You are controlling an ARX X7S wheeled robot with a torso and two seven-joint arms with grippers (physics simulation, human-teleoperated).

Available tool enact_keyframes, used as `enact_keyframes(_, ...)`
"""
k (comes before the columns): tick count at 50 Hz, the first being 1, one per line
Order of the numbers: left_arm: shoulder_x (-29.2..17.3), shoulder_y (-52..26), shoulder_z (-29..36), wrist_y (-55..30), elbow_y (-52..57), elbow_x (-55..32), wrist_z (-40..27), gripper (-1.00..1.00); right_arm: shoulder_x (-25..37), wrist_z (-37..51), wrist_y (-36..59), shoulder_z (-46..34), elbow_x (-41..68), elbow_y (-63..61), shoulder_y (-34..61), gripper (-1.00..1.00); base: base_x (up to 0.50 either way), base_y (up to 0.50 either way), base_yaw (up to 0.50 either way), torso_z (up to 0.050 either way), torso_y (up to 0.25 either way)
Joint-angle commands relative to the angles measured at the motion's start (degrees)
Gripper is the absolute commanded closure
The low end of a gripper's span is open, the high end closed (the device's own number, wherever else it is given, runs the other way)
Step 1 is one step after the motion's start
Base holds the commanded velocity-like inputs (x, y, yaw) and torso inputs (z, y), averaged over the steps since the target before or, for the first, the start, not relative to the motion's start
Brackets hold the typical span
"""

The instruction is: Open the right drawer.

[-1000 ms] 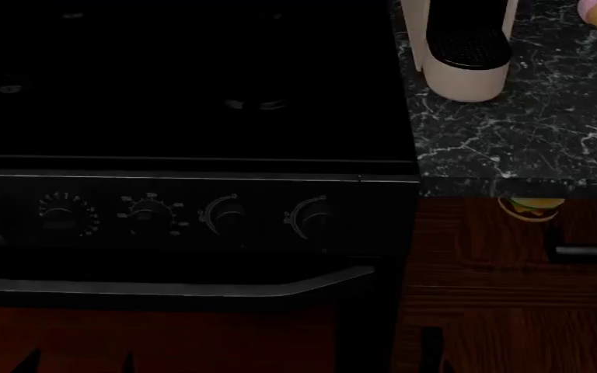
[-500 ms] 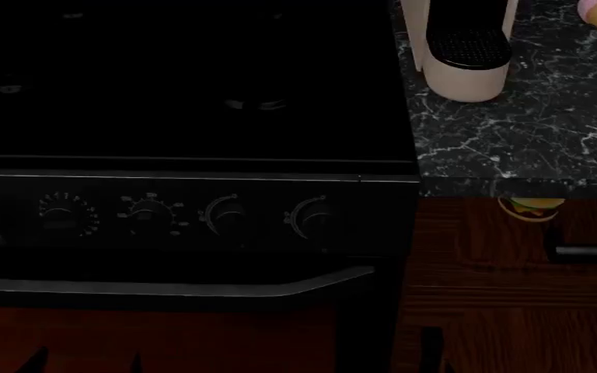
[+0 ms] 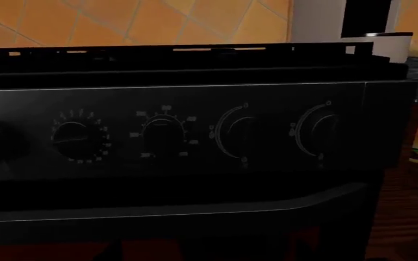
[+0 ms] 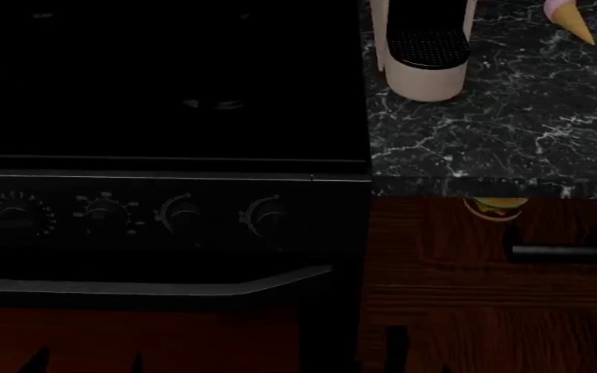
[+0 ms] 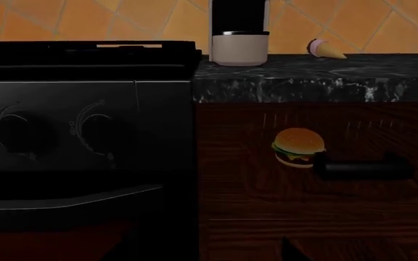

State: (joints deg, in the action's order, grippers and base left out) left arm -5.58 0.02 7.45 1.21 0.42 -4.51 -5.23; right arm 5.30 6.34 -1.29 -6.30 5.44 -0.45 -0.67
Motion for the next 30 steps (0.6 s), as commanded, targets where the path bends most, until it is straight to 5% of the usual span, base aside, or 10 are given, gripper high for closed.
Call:
enact_keyframes(1, -0.6, -0.2, 0.8, 0.0, -0.1, -0.6, -0.9, -1.0, 0.8, 0.8, 0.1, -1.0, 0.6, -0.3, 0.0, -1.0, 0.0, -0.22, 0.0, 0.0, 0.0)
enact_keyframes(30, -1.9, -0.4, 2.4, 0.0, -0.1, -1.9, -2.6, -1.0, 2.2, 2.3, 0.3, -2.5, 2.1, 0.3, 0.8, -1.0, 0.0, -0.22, 0.0, 0.0, 0.0)
